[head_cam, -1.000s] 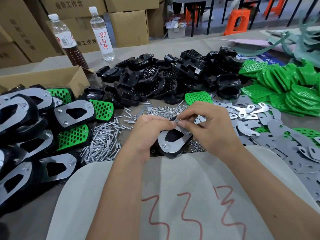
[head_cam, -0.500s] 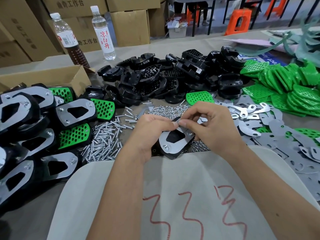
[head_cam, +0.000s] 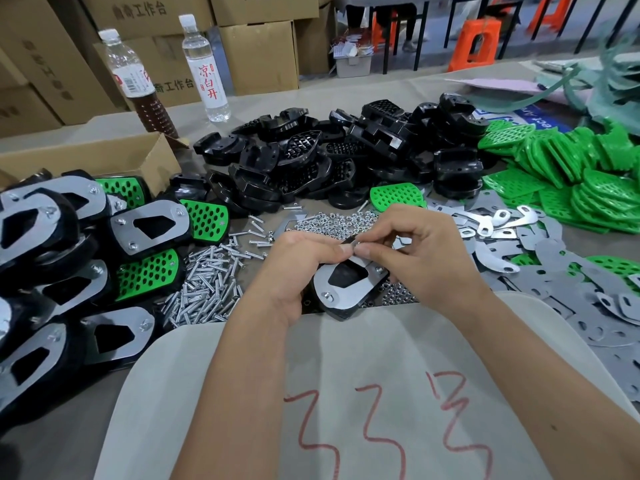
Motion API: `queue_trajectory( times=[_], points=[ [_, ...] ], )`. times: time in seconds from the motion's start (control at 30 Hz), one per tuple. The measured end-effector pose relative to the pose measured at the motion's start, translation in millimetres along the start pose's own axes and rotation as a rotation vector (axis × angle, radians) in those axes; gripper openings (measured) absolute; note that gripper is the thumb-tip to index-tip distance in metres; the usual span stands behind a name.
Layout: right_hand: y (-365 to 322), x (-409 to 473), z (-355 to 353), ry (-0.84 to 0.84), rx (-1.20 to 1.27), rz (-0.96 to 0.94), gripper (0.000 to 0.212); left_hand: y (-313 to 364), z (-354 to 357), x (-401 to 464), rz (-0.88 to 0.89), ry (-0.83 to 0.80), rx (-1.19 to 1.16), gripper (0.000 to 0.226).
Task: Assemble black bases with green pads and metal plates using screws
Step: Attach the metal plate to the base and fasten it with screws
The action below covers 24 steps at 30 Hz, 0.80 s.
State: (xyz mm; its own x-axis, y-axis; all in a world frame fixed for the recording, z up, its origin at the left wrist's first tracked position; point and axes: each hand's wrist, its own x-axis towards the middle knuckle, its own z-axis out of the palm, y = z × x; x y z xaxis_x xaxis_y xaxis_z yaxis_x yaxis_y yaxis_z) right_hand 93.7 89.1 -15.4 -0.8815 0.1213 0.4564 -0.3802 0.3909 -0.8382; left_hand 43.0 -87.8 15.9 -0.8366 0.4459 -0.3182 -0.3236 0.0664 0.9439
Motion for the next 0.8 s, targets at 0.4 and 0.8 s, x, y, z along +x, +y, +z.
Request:
queue_trajectory(
  times=[0.4,0.8],
  points=[
    [-6,2,-6,-0.072,-0.162,-0.105,0.011,-1,0,1,-0.025,0.013,0.021,0.012],
    [-13,6,-18,-0.183,-0.219,-0.159,0.009,-4,-4,5,-0.014,0.0,0.086,0.018]
  ],
)
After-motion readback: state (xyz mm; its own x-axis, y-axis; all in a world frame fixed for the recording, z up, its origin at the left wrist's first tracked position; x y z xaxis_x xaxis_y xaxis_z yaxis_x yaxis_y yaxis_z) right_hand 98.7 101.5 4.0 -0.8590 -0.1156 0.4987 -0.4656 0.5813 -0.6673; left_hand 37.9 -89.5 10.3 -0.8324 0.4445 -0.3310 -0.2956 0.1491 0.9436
